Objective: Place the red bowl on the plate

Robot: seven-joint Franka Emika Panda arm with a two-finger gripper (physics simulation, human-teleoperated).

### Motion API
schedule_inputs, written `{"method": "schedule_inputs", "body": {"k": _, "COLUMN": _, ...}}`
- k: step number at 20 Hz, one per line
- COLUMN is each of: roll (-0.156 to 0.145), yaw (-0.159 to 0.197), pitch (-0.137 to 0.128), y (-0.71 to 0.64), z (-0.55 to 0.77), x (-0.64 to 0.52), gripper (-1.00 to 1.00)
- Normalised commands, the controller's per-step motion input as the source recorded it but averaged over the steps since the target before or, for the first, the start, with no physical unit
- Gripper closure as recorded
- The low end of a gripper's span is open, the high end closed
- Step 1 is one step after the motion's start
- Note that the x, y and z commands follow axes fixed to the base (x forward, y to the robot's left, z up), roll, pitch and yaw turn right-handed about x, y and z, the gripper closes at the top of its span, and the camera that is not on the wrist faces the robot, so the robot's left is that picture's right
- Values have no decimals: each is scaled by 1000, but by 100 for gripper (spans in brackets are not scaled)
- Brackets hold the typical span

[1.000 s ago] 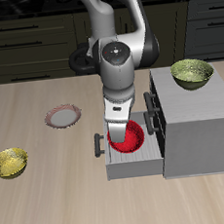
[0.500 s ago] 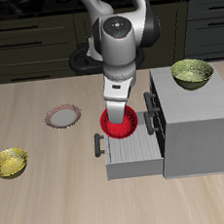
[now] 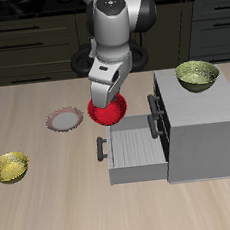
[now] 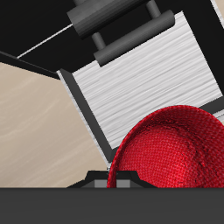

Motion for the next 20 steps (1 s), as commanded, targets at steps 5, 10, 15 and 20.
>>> {"method": "schedule_inputs", "body": {"k": 5, "roll": -60, "yaw": -335, "pitch": -15, "y": -195, "z": 200, "x": -95, "gripper": 100}}
{"method": "schedule_inputs", "body": {"k": 10, "roll": -86, "yaw": -443, "pitch": -2, "y": -339, "z": 212, "x": -87, "gripper": 100}}
{"method": "schedule_inputs", "body": {"k": 15, "roll": -37, "yaw": -416, "pitch": -1, "y": -211, "z": 89, "x": -123, "gripper": 100}}
{"method": "schedule_inputs", "body": {"k": 20, "roll": 25, "yaw": -259, "pitch": -5, "y": 5, "z": 55, "x": -109, "gripper": 100}}
